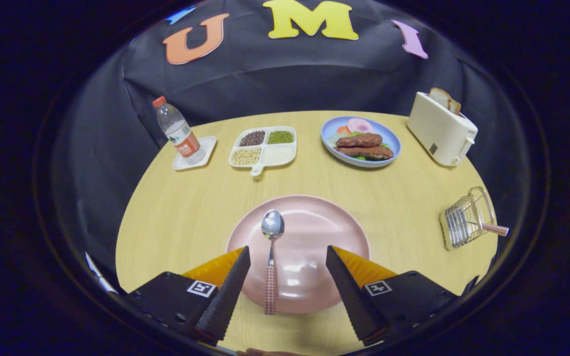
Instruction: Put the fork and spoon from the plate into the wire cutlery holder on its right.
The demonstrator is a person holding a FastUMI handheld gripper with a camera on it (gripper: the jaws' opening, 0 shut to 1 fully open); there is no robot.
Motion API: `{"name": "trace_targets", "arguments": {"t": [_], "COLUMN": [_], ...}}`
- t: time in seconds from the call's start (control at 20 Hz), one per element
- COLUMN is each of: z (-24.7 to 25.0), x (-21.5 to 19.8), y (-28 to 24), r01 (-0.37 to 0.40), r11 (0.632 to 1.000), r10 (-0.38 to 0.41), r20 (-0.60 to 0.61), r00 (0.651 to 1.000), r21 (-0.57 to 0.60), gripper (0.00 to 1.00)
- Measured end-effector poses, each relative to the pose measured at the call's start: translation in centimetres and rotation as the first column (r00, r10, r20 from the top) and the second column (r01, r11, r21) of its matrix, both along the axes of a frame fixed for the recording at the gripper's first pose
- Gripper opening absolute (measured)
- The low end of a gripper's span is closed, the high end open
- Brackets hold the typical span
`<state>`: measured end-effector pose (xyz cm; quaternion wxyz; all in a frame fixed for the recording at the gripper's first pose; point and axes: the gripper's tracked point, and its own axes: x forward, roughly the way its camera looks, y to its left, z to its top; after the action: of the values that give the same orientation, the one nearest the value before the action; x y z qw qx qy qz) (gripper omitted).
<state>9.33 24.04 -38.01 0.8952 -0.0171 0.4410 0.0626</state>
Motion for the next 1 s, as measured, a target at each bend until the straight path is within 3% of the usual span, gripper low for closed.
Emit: {"name": "trace_targets", "arguments": {"t": [0.1,0.25,0.45,0.55,0.65,0.75,0.8,0.85,1.0], "z": [-1.9,-3.5,-5.3,-6.1,-6.9,-6.7,-6.4,-6.6,-6.0], "x": [-0.4,-1.1,-2.2,-2.6,-2.8,-2.8,-2.9,-2.8,-3.2], "y": [0.4,1.1,1.6,1.4,1.6,1.6,1.3,1.5,0.9], "r01": [0.006,0.001,0.002,0.043,0.059,0.054,0.054,0.044,0.038], "r11": [1.0,1.0,0.999,0.998,0.998,0.998,0.997,0.998,0.998], "r10": [-0.007,-0.003,-0.006,-0.049,-0.062,-0.057,-0.062,-0.052,-0.047], "r20": [-0.032,-0.059,-0.107,-0.139,-0.179,-0.17,-0.168,-0.17,-0.18], "r00": [0.999,0.998,0.994,0.989,0.982,0.984,0.984,0.984,0.983], "r21": [-0.023,-0.03,-0.042,-0.044,-0.023,-0.024,-0.056,-0.05,-0.053], "gripper": [0.89,0.73,0.68,0.36,0.34,0.12,0.14,0.09,0.05]}}
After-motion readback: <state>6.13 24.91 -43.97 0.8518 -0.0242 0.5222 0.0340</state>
